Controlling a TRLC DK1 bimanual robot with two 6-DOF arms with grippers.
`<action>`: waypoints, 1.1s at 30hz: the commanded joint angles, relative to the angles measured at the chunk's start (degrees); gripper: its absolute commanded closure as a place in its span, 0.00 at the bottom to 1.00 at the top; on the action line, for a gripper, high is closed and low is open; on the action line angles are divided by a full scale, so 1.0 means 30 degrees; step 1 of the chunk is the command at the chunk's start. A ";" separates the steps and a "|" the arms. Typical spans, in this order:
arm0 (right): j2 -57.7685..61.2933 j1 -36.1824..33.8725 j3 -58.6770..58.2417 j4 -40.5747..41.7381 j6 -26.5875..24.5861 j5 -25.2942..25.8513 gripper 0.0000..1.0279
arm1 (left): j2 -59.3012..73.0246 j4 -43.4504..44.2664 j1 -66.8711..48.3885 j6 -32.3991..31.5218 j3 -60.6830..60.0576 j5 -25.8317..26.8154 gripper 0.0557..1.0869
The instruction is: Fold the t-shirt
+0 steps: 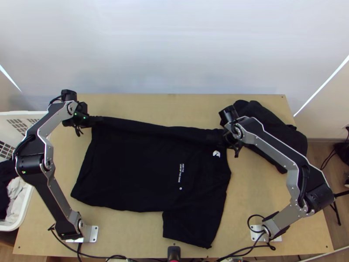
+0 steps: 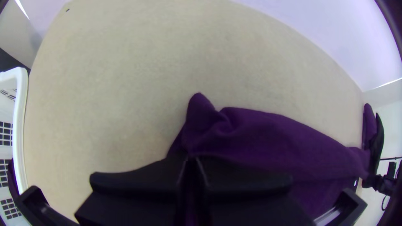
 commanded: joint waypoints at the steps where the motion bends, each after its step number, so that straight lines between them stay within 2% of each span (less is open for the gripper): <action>1: -0.0006 0.0083 -0.0902 0.0516 0.0213 0.0020 0.57 | -0.0450 0.0067 -0.0057 0.0756 -0.0739 -0.0272 0.62; 3: -0.0123 0.0083 -0.0989 0.0311 0.0184 0.0020 0.41 | -0.0773 0.0184 -0.0087 0.0814 -0.0944 -0.0477 0.48; 6: -0.0269 0.0083 -0.1048 -0.0627 0.0242 0.0020 0.22 | -0.1241 -0.0197 0.0119 0.1019 -0.1237 -0.0477 0.37; 8: -0.0533 0.0083 -0.1048 -0.1769 0.0301 0.0020 0.14 | -0.1681 -0.0490 0.0382 0.1078 -0.1647 -0.0477 0.35; 11: -0.1705 0.0083 -0.1312 -0.3381 0.0887 -0.0009 0.07 | -0.2413 -0.1720 0.1056 0.0756 -0.1764 -0.0419 0.35; 15: -0.4898 0.0640 -0.1839 -0.4816 0.2293 0.0020 0.06 | -0.4083 -0.3332 0.1701 0.0785 -0.1910 -0.0419 0.14; 19: -0.7740 0.1167 -0.2630 -0.4816 0.3230 -0.0009 0.07 | -0.5519 -0.3215 0.1935 0.1342 -0.2203 -0.0038 0.09; 29: -0.8502 0.1226 -0.3363 -0.4816 0.3260 -0.0009 0.07 | -0.7687 -0.2160 0.1583 0.0316 -0.2203 0.2657 0.06; 31: -0.8619 0.1314 -0.3626 -0.4992 0.3758 -0.0273 0.07 | -0.8038 -0.3830 0.1525 0.0492 -0.1852 0.2980 0.06; 33: -0.8648 0.1958 -0.3626 -0.6369 0.4402 -0.1504 0.06 | -0.7921 -0.8634 0.1203 0.2191 -0.0504 0.2950 0.06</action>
